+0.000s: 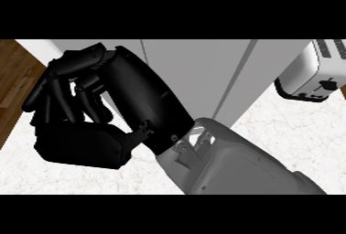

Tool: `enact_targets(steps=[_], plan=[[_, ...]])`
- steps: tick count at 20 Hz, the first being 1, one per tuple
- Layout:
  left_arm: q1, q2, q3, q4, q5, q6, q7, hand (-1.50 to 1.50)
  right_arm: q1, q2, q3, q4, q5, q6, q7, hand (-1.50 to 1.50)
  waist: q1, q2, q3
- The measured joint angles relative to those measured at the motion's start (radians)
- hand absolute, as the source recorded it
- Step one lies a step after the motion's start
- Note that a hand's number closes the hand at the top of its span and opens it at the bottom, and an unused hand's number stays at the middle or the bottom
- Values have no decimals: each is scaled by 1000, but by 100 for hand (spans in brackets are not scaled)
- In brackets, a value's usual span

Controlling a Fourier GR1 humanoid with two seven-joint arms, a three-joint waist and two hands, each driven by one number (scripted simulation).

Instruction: Pick up the wine, place it into the cabinet and close the cabinet

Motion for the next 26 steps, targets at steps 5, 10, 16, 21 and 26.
enact_targets(steps=[5, 10, 16, 21, 26], plan=[[9, -11, 38, -11, 6, -7, 24, -150, -67, 3, -62, 162, -150, 190, -30, 150, 1, 3, 1], [9, -14, 69, -7, 13, -20, 51, -150, -104, 0, -43, 272, -315, 446, 47, 150, 6, 6, 0], [18, -34, 113, 13, 13, -49, 82, -150, -146, 4, -34, 458, -444, 668, 76, 150, -4, 3, 0], [17, -57, 153, 34, 14, -76, 123, -150, -193, 5, -45, 599, -540, 751, 43, 150, -11, 2, 1], [19, -101, 175, 50, -24, -92, 144, -150, -229, 5, -82, 728, -588, 849, -28, 150, -14, -2, 0]])
